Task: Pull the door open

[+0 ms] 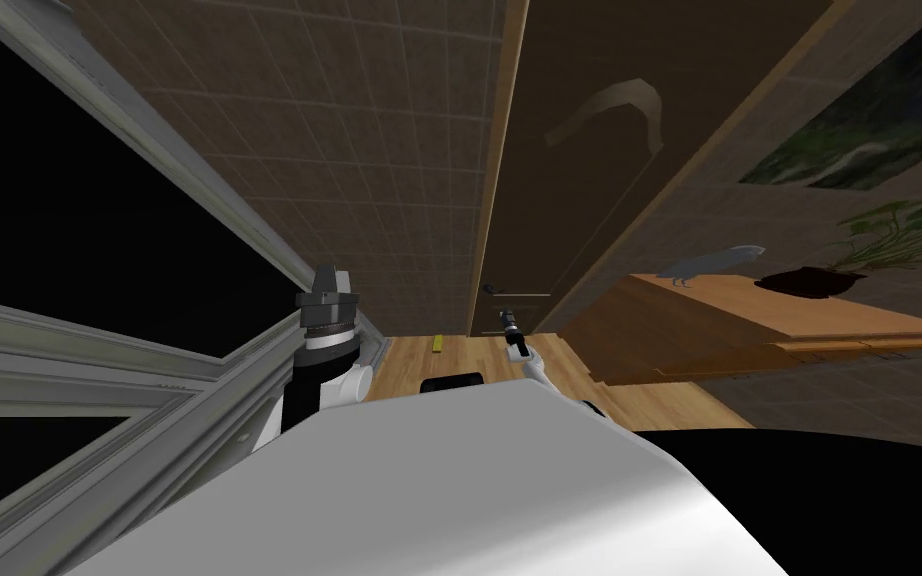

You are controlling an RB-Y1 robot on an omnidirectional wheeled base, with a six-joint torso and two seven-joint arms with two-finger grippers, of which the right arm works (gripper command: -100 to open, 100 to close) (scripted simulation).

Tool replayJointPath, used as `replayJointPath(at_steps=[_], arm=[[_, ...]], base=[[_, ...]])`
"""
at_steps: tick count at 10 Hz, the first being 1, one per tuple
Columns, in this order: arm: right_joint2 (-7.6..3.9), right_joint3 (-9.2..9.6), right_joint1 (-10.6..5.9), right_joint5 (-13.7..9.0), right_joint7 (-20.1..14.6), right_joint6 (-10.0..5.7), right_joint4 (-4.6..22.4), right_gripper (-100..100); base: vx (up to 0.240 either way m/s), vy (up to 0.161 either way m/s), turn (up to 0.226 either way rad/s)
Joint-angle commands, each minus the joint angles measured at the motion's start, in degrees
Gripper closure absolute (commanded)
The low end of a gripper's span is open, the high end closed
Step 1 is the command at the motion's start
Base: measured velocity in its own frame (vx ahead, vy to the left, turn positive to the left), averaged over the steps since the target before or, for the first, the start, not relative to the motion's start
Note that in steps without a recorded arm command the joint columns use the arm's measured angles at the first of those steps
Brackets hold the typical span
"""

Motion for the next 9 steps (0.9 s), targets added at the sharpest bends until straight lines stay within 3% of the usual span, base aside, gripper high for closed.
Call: replayJointPath(at_steps=[1, 6, 8, 9], arm=[[-0.49, -0.14, -1.02, -0.2, -0.2, -0.32, 2.6, -100], [-1.24, -0.44, -3.18, -0.6, -0.3, -0.86, 7.9, -100], [-1.42, -0.51, -3.72, -0.7, -0.3, -1.0, 9.2, -100], [-1.32, -0.49, -3.46, -0.7, -0.3, -0.82, 8.5, -100]], base=[[0.058, -0.042, 0.119], [0.049, -0.035, 0.071], [0.026, -0.015, 0.043], [0.012, -0.008, 0.011]])
